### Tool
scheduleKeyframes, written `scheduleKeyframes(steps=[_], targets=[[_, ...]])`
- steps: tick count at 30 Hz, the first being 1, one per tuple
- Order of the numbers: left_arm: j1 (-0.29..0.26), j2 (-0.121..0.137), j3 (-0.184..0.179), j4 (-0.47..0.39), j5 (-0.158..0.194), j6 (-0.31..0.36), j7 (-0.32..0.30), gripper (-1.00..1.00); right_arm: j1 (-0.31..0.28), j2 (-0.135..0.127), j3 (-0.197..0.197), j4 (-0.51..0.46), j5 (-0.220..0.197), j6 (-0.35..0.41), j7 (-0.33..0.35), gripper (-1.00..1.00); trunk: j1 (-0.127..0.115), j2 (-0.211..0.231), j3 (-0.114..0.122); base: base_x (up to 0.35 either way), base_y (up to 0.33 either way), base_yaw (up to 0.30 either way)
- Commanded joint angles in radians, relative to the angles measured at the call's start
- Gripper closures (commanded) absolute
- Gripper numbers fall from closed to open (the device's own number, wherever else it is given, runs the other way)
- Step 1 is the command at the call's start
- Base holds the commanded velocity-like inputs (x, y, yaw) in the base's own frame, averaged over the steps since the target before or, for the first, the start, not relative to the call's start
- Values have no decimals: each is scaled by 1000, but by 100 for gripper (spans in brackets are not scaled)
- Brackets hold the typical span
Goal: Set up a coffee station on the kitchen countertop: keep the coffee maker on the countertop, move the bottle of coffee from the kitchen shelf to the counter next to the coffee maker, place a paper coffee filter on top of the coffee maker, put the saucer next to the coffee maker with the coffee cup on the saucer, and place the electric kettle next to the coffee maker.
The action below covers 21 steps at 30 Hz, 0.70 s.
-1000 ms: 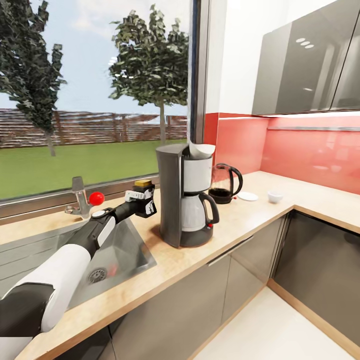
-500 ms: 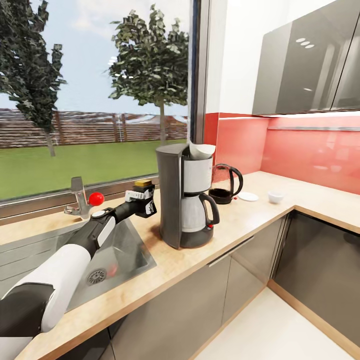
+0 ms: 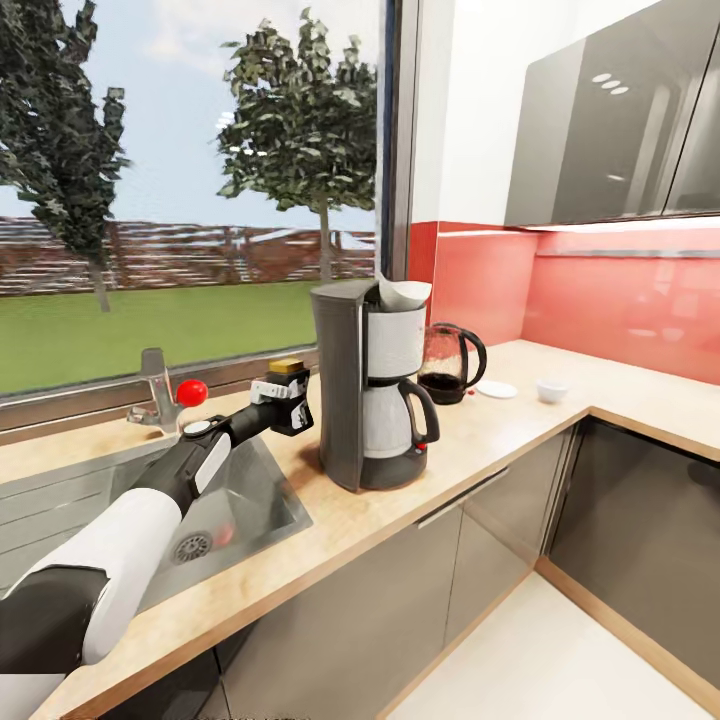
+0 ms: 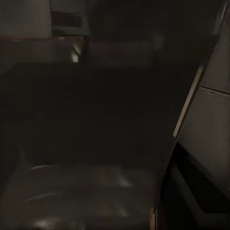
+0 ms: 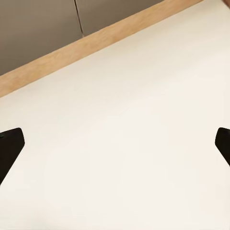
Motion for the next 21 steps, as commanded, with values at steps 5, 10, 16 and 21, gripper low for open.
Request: scheduleKeyframes(steps=[5, 10, 16, 21], targets=[[-1, 1, -5, -1, 9, 3, -1, 100, -2, -1, 7, -1, -11, -6, 2, -100, 19, -36, -17, 0, 0, 0], [-1, 1, -5, -1, 9, 3, -1, 100, -2, -1, 7, -1, -11, -6, 2, -100, 38, -71, -33, 0, 0, 0], [-1, 1, -5, -1, 9, 3, -1, 100, -2, -1, 7, -1, -11, -6, 3, -100, 61, -113, -51, 0, 0, 0], [-1, 1, -5, -1, 9, 3, -1, 100, -2, -1, 8, 18, -11, -7, 3, -100, 81, -148, -67, 0, 0, 0]])
